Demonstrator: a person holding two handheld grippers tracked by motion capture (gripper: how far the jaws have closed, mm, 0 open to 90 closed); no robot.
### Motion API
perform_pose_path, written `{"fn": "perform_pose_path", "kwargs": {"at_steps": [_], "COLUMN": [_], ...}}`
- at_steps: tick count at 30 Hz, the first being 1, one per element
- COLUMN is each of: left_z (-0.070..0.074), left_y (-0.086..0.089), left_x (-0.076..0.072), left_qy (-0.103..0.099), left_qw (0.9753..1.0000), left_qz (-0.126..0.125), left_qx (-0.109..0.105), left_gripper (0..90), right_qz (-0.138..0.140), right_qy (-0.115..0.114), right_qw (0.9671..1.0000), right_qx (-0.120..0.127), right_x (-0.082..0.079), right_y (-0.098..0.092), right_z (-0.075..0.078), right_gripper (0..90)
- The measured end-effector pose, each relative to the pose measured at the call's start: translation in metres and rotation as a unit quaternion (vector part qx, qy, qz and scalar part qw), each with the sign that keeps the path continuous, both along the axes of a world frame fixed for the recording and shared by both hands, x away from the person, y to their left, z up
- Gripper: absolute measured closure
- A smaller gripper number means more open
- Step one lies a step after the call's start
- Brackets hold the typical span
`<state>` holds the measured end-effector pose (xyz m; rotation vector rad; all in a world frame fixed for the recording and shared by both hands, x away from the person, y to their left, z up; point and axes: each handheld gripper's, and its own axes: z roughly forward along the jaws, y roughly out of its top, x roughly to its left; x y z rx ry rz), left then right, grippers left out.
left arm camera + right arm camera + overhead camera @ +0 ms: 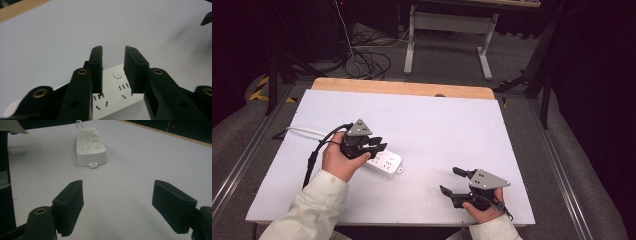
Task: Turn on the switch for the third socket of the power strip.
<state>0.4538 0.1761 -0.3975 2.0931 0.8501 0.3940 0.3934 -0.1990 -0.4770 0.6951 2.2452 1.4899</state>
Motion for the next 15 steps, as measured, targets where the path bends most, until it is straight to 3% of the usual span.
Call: {"fn": "perform_pose_path", "kwargs": {"at_steps": [3, 7, 15], "left_z": [0.004, 0.011, 0.021], "left_y": [0.002, 0.007, 0.026], "left_x": [-0.005, -0.014, -0.036], "left_qy": [-0.013, -0.029, -0.055], "left_qw": [0.9998, 0.9994, 0.9971], "left_qz": [0.006, 0.009, 0.01], "left_qx": [-0.011, -0.019, -0.051], "left_gripper": [49.4, 37.2, 28.4], "right_qz": [0.0, 0.0, 0.0], "right_qy": [0.0, 0.0, 0.001], "right_qw": [1.0, 1.0, 1.0], "right_qx": [0.0, 0.0, -0.001], "right_x": [0.0, -0.001, 0.0], "right_y": [0.0, 0.0, 0.0], "right_z": [0.0, 0.0, 0.0], "right_gripper": [25.8, 25.9, 25.8]}}
